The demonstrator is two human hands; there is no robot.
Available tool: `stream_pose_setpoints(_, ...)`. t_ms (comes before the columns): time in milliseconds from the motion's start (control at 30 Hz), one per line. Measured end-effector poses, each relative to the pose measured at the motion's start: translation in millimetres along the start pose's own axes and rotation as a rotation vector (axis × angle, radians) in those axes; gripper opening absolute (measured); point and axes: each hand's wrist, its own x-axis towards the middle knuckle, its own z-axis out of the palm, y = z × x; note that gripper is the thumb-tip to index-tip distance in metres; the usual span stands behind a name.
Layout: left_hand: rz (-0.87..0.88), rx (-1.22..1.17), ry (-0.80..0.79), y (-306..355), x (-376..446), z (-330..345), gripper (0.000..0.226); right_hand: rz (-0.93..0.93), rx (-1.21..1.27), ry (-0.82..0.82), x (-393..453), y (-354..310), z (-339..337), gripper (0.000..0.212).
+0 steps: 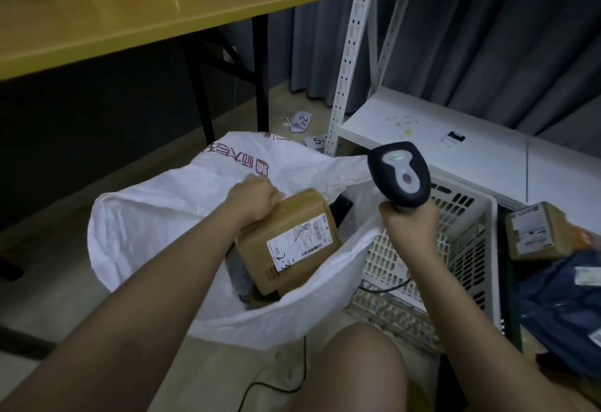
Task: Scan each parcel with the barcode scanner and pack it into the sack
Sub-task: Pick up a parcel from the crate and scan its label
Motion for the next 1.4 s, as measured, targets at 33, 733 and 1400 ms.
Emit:
stream_pose_setpoints(33, 0.005, 0.122, 0.037, -9, 1, -1, 0.033, 0.02, -0.005, 0.031, -1, 3, -2, 0.039)
stream_pose_setpoints(733, -0.2, 0.41, -0.266, -100, -29, 33, 0.086, 0.026, 0.007, -0.038, -7, 17, 19, 0.045)
stream_pose_setpoints(1400, -0.41, -1.249, 0.848, -28, 32, -121, 0.028, 0.064, -0.01, 0.135, 25, -4, 17, 0.036)
